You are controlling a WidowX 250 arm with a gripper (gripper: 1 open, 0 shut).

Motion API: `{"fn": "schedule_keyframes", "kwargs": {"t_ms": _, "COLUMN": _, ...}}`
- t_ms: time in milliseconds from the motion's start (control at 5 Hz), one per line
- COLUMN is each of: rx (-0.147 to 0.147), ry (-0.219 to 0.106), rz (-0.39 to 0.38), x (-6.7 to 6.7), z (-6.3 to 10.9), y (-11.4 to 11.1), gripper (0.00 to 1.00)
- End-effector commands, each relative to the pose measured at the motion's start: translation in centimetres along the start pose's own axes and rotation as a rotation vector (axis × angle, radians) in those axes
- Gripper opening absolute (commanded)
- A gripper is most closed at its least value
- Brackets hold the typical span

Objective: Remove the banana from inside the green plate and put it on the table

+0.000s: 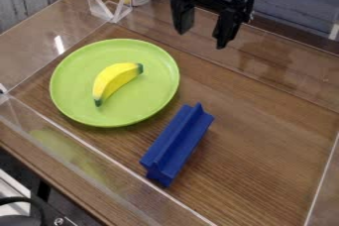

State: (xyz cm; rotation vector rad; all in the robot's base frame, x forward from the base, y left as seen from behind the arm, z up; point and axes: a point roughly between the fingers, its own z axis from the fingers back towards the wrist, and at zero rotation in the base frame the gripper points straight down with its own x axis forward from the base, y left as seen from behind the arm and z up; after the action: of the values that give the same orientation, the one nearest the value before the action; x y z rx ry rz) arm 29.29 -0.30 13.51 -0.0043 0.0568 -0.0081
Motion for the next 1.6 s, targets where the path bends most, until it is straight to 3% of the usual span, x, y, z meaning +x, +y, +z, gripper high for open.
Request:
{"fn": "schedule_keyframes", "kwargs": {"t_ms": 0, "rx": 0.008, "ry": 0.020, "rz": -0.005, "x": -0.7, "z": -0.7, "y": 1.3, "gripper": 1.00}}
{"fn": "schedule_keyframes", "kwargs": {"t_ms": 400, "rx": 0.021, "ry": -0.003, "rz": 0.014, "x": -3.5, "z": -1.7, "y": 7.3, "gripper": 1.00}}
{"fn": "schedule_keyframes", "kwargs": {"t_ms": 600, "rx": 0.024, "ry": -0.012, "rz": 0.026, "x": -3.9, "z": -2.4, "y": 10.0, "gripper": 1.00}}
{"fn": "schedule_keyframes", "kwargs": {"t_ms": 1000, "rx": 0.016, "ry": -0.008, "rz": 0.031, "x": -3.7, "z": -5.4, "y": 11.9, "gripper": 1.00}}
{"fn": "schedule_keyframes", "kwargs": {"t_ms": 1200, "rx": 0.008, "ry": -0.022, "rz": 0.038, "x": -2.9, "z": -6.8, "y": 12.7, "gripper": 1.00}}
{"fn": "schedule_keyframes", "kwargs": {"t_ms": 1400, "rx": 0.000, "ry": -0.037, "rz": 0.051, "x": -2.5, "z": -6.7, "y": 12.9, "gripper": 1.00}}
